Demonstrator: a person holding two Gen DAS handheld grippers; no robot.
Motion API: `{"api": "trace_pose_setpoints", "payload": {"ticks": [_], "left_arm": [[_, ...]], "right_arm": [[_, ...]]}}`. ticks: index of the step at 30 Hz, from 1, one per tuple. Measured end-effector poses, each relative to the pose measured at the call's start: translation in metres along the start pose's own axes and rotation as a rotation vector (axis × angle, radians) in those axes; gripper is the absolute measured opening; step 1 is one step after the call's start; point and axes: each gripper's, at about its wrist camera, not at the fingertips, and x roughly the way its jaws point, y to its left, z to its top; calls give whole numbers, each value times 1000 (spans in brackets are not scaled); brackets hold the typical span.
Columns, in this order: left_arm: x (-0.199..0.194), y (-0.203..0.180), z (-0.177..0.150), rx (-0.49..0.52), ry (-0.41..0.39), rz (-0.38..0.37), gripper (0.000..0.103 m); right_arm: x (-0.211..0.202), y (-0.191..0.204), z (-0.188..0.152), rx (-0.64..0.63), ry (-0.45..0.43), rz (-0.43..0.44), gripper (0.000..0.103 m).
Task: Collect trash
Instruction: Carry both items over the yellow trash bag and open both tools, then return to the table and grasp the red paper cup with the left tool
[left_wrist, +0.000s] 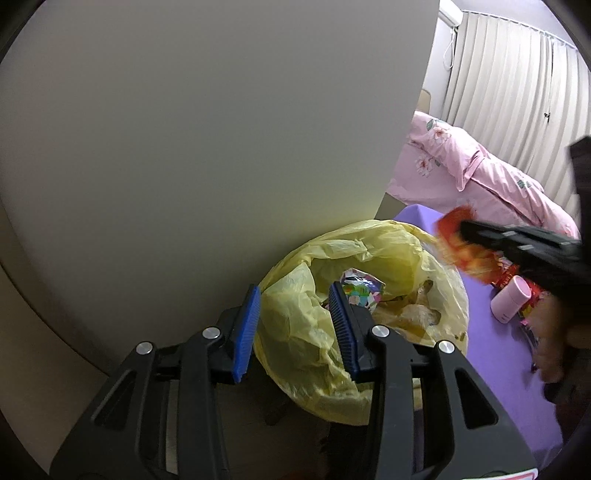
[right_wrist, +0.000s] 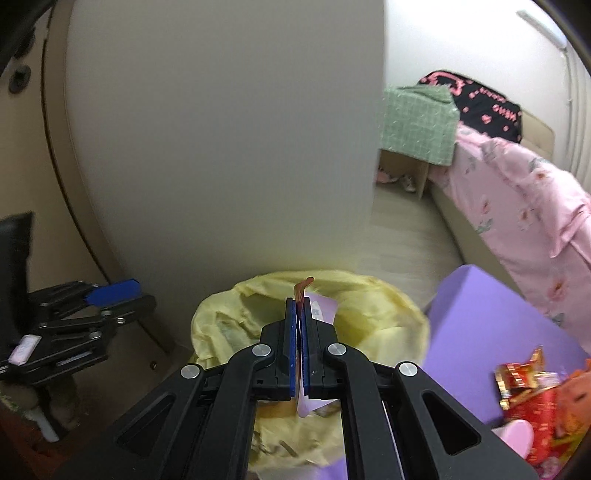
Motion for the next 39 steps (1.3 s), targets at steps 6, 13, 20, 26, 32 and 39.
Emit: {"api": "trace_pose_setpoints", "payload": {"ticks": [6, 13, 20, 26, 32, 39], "left_arm": [[-5, 5, 0, -26, -9, -22, 38], [-2, -2, 1, -17, 1, -35, 38], [-2, -8, 3, -10, 2, -46, 38], [-3, -11, 4, -1, -1, -41, 38], [-7, -11, 5, 4, -8, -26, 38], [-6, -19, 7, 9, -6, -42, 38]], "right_arm": [[29, 1, -4, 26, 91, 58, 5], [23, -2, -10, 39, 99, 58, 10], [20, -15, -10, 75, 69, 88, 51], [39, -17, -16, 106, 204, 157, 51], [58, -16, -33, 105, 290, 140, 51], [9, -32, -34, 88, 171, 50, 51]]}}
